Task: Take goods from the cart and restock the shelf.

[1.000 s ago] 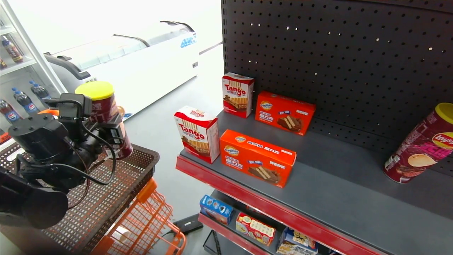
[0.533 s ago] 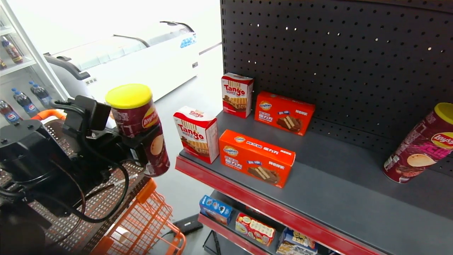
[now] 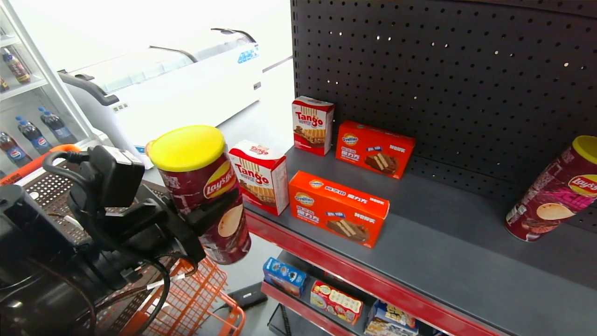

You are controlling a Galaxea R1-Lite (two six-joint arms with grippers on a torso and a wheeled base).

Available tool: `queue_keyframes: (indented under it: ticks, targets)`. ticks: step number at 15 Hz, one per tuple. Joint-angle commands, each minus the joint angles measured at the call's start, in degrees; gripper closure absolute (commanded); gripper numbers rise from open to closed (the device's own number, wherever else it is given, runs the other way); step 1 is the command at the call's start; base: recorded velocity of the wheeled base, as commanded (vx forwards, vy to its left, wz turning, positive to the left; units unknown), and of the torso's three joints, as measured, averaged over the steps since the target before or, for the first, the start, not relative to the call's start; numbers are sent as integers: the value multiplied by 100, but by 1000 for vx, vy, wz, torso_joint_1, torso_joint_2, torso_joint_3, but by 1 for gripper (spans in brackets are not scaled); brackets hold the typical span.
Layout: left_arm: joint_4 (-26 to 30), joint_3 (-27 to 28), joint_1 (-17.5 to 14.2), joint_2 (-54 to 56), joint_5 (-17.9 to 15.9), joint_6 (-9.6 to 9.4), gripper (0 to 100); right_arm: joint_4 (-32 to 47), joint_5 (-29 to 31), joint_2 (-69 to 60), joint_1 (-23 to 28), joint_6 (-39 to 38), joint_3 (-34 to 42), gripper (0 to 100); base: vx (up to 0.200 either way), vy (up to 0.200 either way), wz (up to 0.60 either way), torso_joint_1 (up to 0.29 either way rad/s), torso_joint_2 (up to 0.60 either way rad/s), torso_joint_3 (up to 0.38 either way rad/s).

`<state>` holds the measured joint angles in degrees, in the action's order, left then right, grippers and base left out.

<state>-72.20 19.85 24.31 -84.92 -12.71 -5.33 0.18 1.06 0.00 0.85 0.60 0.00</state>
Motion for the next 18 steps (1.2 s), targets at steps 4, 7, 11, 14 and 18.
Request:
queue_keyframes:
  ticks: [4,7,11,14,18]
  targets:
    - [602,-209,637,670,-372,339,100,-1,-1,0,3,2,0,0,0,0,0,0,0,0]
    - [761,-227,724,758,-935,436,100,-1,-1,0,3,2,0,0,0,0,0,0,0,0]
    - [743,-385,821,898,-1172,454,100,-1,-18,0,3,11,0,0,0,0,0,0,0,0]
    - [778,-438,786,1048,-1172,585,100,-1,-1,0,3,28,0,0,0,0,0,0,0,0]
    - [796,-288,768,1021,-1189,585,100,-1,8,0,3,-7,0,0,0,0,0,0,0,0]
